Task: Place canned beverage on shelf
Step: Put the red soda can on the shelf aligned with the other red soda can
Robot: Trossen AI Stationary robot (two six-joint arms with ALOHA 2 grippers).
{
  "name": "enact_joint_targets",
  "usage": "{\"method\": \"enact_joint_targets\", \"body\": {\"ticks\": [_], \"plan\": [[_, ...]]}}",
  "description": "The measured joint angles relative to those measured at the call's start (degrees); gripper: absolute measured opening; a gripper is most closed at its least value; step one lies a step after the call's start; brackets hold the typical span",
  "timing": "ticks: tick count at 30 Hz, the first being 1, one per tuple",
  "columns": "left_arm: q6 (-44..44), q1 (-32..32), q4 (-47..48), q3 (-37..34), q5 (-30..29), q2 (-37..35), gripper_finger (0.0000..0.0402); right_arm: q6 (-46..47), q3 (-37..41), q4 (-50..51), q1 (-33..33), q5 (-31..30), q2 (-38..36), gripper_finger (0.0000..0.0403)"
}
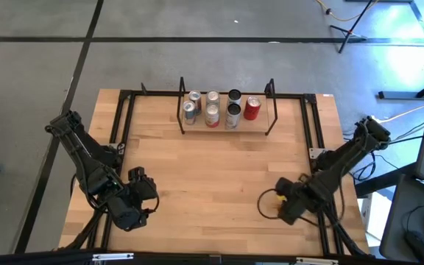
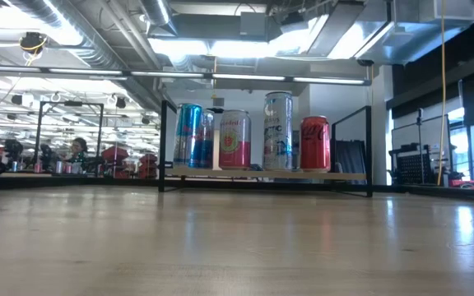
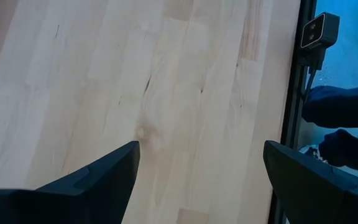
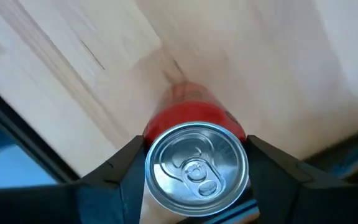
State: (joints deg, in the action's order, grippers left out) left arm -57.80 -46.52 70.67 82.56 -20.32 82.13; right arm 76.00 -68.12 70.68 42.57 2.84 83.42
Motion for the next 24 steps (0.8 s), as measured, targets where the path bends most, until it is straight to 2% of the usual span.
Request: {"method": "enact_joint_targets", "body": {"ticks": [13,19,24], "plan": [[0.04,0.00,0.00,0.00,-0.09,-0.02,0.0328,-33.24,-0.15,-1.03,-13.49,-4.23,0.21,0.0202],[-0.09,0.00,0.00,0.00,-0.06,0.00,0.0328,-36.19,-0.15,-3.86,-17.40,-4.86,0.17,0.0221],[0.00,0.00,-1.34,0.00,2.82,-0.02,0.0328,-35.93,-0.15,-4.71,-18.70,-3.81,0.16,0.0277]]}}
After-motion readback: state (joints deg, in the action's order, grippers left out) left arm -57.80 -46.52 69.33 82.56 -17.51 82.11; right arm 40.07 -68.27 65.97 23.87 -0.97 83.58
